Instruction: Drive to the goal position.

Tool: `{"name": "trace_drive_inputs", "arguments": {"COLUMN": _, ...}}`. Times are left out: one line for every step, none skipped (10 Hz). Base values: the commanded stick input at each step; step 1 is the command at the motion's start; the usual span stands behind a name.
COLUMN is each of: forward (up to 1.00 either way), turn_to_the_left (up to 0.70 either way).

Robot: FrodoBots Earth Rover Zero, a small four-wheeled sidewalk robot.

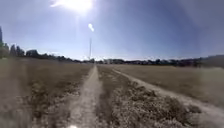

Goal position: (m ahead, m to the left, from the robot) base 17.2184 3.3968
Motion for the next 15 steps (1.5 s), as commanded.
{"name": "trace_drive_inputs", "arguments": {"forward": 0.85, "turn_to_the_left": 0.12}}
{"name": "trace_drive_inputs", "arguments": {"forward": 0.85, "turn_to_the_left": 0.29}}
{"name": "trace_drive_inputs", "arguments": {"forward": 0.85, "turn_to_the_left": 0.32}}
{"name": "trace_drive_inputs", "arguments": {"forward": 0.85, "turn_to_the_left": 0.1}}
{"name": "trace_drive_inputs", "arguments": {"forward": 0.85, "turn_to_the_left": 0.0}}
{"name": "trace_drive_inputs", "arguments": {"forward": 0.85, "turn_to_the_left": 0.0}}
{"name": "trace_drive_inputs", "arguments": {"forward": 0.85, "turn_to_the_left": 0.0}}
{"name": "trace_drive_inputs", "arguments": {"forward": 0.85, "turn_to_the_left": 0.0}}
{"name": "trace_drive_inputs", "arguments": {"forward": 0.85, "turn_to_the_left": 0.0}}
{"name": "trace_drive_inputs", "arguments": {"forward": 0.85, "turn_to_the_left": 0.0}}
{"name": "trace_drive_inputs", "arguments": {"forward": 0.85, "turn_to_the_left": 0.0}}
{"name": "trace_drive_inputs", "arguments": {"forward": 0.85, "turn_to_the_left": 0.0}}
{"name": "trace_drive_inputs", "arguments": {"forward": 0.85, "turn_to_the_left": 0.0}}
{"name": "trace_drive_inputs", "arguments": {"forward": 0.85, "turn_to_the_left": 0.0}}
{"name": "trace_drive_inputs", "arguments": {"forward": 0.85, "turn_to_the_left": 0.0}}
